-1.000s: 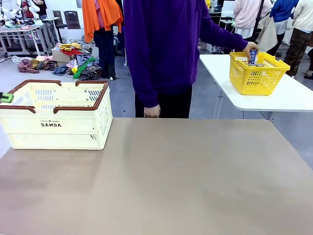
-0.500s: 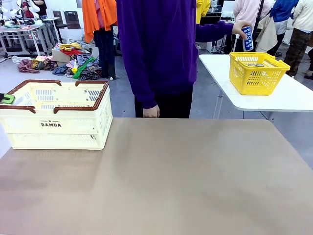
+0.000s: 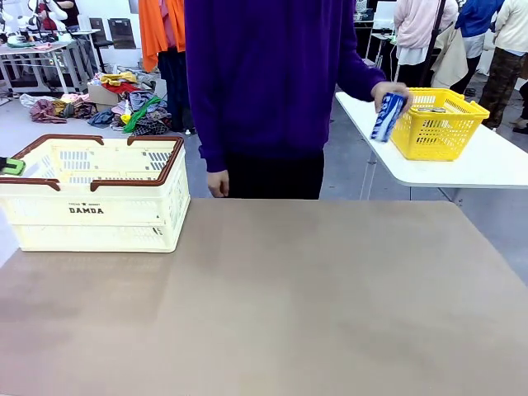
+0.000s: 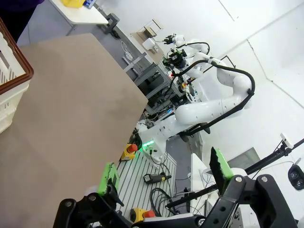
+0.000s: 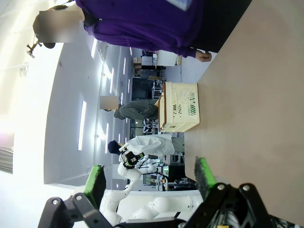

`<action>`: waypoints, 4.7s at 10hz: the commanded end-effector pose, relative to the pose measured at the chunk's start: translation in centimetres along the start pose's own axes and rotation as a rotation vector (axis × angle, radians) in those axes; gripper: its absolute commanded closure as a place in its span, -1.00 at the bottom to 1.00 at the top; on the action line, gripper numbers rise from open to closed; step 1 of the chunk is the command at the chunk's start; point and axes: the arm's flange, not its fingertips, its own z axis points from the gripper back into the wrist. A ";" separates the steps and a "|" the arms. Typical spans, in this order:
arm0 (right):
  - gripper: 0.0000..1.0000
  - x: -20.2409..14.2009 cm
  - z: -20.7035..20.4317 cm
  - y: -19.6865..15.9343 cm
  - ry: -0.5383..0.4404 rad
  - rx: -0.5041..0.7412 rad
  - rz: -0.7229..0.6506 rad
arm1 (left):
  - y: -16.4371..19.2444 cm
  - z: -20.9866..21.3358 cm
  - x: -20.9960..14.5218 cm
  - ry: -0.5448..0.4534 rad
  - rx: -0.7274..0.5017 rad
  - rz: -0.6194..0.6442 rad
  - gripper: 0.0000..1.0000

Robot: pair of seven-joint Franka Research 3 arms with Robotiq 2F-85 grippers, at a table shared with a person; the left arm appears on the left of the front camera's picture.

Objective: Place the drinks into the Shopping basket.
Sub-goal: Pick up one drink and place it into the Shopping basket.

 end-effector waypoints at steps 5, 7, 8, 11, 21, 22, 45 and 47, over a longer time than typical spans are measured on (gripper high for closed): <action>-1.00 -0.1 0.1 0.3 0.001 0.010 0.011 | -0.3 -0.2 0.0 -0.016 -0.021 -0.001 -1.00; -1.00 -0.1 0.1 0.3 0.001 0.010 0.011 | -0.3 -0.2 0.0 -0.016 -0.021 -0.001 -1.00; -1.00 -0.1 0.1 0.3 0.001 0.010 0.011 | -0.3 -0.2 0.0 -0.016 -0.021 -0.001 -1.00; -1.00 -0.1 0.1 0.3 0.001 0.010 0.011 | -0.3 -0.2 0.0 -0.016 -0.021 -0.001 -1.00; -1.00 0.8 -4.7 4.1 0.171 -0.231 0.025 | -0.3 -0.2 0.0 -0.016 -0.021 -0.001 -1.00; -1.00 1.4 -9.5 6.0 0.264 -0.352 0.037 | -0.3 -0.2 0.0 -0.016 -0.021 -0.001 -1.00; -1.00 -10.7 -40.3 -6.6 0.530 -1.397 0.446 | -0.3 -0.2 0.0 -0.016 -0.021 -0.001 -1.00; -1.00 -10.5 -40.9 -7.0 0.542 -1.397 0.458 | -0.3 -0.2 0.0 -0.016 -0.021 -0.001 -1.00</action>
